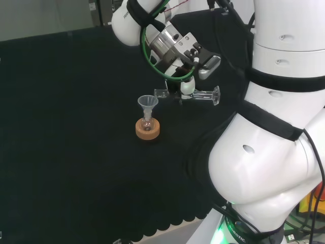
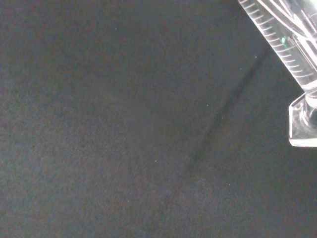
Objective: Pour the water from the graduated cylinder into the round-bottom flask.
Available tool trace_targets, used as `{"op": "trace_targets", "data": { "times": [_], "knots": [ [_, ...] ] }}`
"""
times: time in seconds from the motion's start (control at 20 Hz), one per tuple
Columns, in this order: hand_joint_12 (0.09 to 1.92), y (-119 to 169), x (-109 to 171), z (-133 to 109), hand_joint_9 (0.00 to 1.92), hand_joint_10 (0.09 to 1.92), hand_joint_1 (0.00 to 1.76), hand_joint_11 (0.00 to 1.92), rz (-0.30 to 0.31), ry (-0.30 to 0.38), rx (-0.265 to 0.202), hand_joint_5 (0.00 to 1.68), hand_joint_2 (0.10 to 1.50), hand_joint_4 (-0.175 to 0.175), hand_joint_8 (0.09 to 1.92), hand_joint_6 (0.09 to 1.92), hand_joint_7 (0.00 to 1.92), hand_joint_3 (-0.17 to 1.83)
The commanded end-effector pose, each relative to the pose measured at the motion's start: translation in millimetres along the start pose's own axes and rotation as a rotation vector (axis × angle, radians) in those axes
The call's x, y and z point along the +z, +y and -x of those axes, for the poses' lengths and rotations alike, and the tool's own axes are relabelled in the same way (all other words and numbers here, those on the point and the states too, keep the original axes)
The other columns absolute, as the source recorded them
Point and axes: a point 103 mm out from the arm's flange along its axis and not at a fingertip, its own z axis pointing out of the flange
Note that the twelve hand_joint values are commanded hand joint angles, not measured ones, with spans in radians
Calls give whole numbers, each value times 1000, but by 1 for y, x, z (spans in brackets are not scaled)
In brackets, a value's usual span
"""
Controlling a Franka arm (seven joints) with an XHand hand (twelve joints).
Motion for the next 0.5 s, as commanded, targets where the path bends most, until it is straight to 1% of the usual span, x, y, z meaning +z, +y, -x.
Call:
{"op": "trace_targets", "data": {
  "times": [0.05, 0.2, 0.5],
  "knots": [
    [717, 1, -4, -5, 1449, 87, 1100, 1294, -14, -19, 9, 907, 1163, -92, 356, 1134, 1236, -1],
    [716, -1, -2, -1, 1449, 87, 1100, 1294, -14, -21, 7, 907, 1163, -92, 355, 1135, 1236, -1],
    [716, -3, -4, -1, 1450, 87, 1100, 1294, -40, -41, 35, 906, 1163, -91, 353, 1135, 1237, -1]
  ]
}}
